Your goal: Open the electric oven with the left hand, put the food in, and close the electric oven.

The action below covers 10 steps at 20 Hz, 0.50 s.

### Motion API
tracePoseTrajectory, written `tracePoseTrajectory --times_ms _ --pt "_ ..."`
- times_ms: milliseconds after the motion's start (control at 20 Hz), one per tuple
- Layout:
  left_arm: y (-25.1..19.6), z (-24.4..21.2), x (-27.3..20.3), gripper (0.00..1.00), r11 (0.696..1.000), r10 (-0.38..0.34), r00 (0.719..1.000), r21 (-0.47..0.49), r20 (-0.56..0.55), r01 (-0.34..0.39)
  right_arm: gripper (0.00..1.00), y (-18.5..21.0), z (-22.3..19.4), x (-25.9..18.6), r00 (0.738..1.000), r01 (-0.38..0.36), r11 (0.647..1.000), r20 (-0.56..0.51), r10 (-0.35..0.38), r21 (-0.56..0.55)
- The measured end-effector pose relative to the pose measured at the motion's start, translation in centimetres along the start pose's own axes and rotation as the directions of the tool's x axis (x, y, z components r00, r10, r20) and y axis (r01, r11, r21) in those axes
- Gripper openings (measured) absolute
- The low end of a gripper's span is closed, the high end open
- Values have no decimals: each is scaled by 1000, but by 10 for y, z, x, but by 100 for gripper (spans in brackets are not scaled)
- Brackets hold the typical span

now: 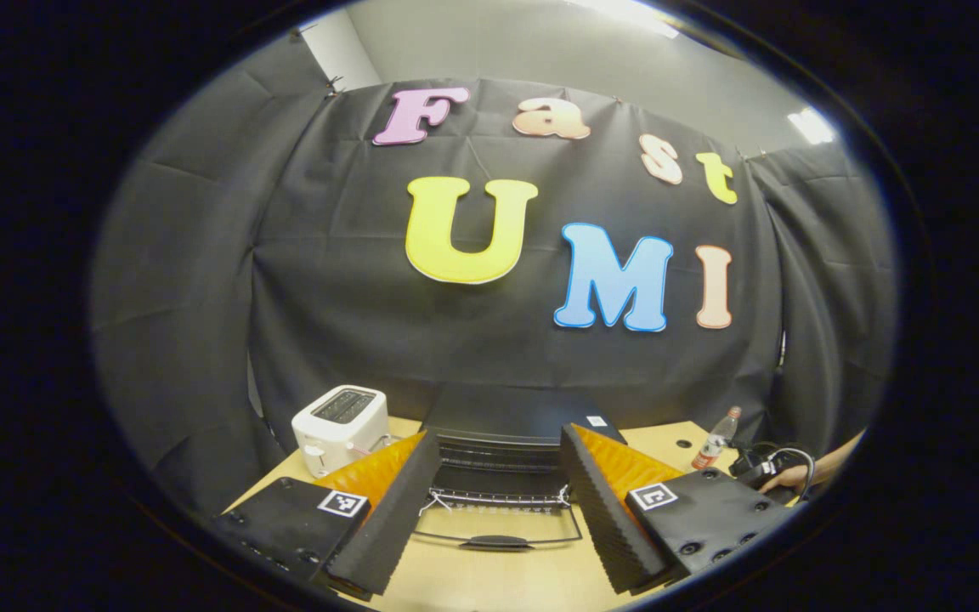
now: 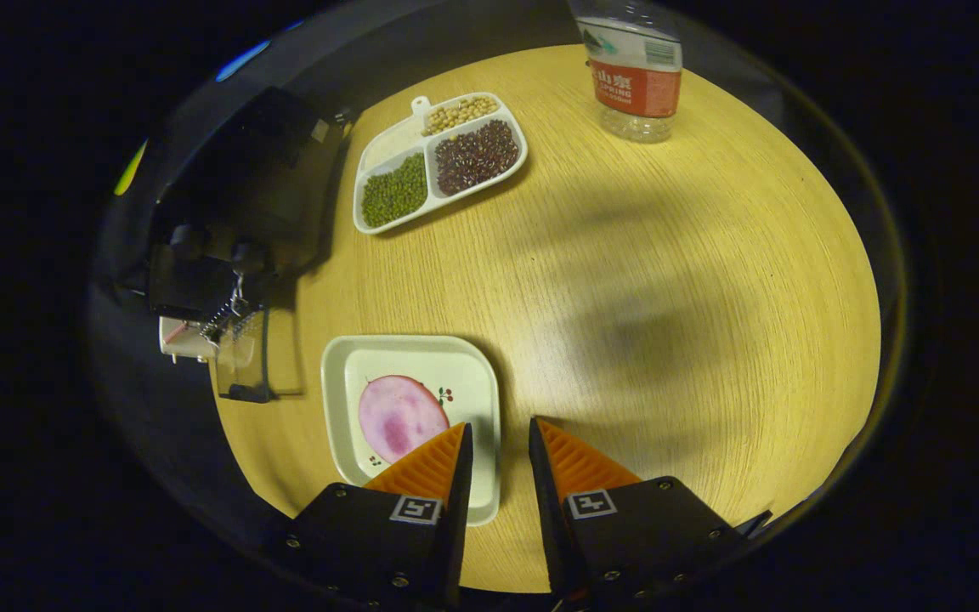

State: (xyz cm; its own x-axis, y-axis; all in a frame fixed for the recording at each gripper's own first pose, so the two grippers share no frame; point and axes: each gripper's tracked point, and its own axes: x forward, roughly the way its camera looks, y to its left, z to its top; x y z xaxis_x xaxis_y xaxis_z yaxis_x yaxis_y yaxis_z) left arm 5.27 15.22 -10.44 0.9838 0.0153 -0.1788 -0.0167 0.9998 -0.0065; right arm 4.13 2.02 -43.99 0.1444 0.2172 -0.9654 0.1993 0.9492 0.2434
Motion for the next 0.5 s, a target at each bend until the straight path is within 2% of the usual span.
tracePoseTrajectory --times_ms 150,200,250,350,400,500 --pt "3 -1 3 96 1000 8 1000 -1 -1 -8 39 -3 4 1 998 56 995 -10 -57 -82" --pt "3 -2 4 96 1000 10 1000 -2 -5 -10 1 -20 -3 38 998 59 992 -8 -60 -113" --pt "3 -2 3 96 1000 13 1000 -2 -9 -13 1 -22 5 31 999 36 994 11 -35 -107" --pt "4 2 3 96 1000 19 1000 1 -4 -19 0 -37 11 39 997 -68 997 48 66 39" --pt "5 6 3 100 1000 24 1000 6 1 -24 0 -40 8 45 986 -160 976 57 154 145" --pt "5 10 3 96 999 33 999 16 5 -33 0 -39 -3 42 951 -308 886 104 290 346"
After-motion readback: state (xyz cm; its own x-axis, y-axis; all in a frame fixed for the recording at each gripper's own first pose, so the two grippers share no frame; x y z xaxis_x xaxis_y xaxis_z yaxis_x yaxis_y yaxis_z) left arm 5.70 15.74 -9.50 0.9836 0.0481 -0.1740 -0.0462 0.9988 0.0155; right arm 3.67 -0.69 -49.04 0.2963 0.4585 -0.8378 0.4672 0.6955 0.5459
